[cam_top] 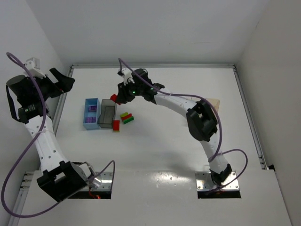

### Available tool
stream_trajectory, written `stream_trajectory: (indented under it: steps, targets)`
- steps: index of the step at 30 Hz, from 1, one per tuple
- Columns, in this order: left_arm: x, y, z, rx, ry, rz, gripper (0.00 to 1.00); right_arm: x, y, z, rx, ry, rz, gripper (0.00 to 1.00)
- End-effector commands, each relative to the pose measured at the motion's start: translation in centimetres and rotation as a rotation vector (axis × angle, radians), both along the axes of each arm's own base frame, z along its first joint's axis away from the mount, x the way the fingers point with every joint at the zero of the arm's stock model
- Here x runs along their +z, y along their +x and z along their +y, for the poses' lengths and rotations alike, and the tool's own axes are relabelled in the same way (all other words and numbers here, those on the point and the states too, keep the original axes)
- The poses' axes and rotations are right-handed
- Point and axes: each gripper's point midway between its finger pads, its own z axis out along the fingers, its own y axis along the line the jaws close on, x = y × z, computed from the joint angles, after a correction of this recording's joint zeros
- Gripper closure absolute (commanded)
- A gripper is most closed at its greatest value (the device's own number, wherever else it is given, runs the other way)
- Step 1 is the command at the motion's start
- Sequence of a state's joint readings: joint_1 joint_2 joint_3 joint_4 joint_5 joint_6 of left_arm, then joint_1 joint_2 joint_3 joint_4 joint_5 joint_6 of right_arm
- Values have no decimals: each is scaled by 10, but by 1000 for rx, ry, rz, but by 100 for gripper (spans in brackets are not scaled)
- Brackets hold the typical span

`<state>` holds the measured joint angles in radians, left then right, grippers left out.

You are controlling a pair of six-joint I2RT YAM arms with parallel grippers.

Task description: Sort the legos into containers by color

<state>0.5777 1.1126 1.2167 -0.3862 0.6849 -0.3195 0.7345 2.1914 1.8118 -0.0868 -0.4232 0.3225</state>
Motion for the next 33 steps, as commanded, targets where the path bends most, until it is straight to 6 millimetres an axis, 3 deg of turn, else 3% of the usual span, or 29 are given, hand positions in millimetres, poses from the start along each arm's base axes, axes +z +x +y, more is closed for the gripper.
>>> stream_trajectory:
  steps: [1, 4, 5, 8, 11, 20, 23, 24, 25, 28, 33]
  targets:
    - [-2, -10, 11, -1, 24, 23, 0, 10, 1, 37, 3, 50, -56, 99]
    - [-7, -13, 22, 13, 4, 45, 0, 1, -2, 54, 13, 54, -55, 99]
    - [-10, -13, 26, 17, -6, 50, 0, -15, -7, 59, 24, 36, -37, 99]
    - [-13, -15, 32, 19, -29, 59, 0, -16, -7, 69, 34, 48, -48, 99]
    - [-20, -13, 36, 11, -38, 71, 0, -30, -6, 74, 23, 30, -45, 99]
    - [-35, -8, 38, -10, -69, 103, 0, -55, -14, 88, 36, -1, -37, 83]
    - [-36, -9, 35, -20, -78, 106, 0, -51, -19, 93, 47, 6, -43, 75]
    - [-36, -9, 35, -20, -78, 106, 0, -57, -23, 96, 47, -4, -41, 70]
    - [-32, -8, 36, -20, -72, 100, 0, -57, -23, 96, 47, -4, -40, 57]
    - [-31, -7, 36, -31, -65, 96, 0, -58, -18, 94, 22, -12, -49, 42]
    - [-33, -7, 20, -159, -62, 67, 0, -29, -17, 89, 18, -4, -106, 33]
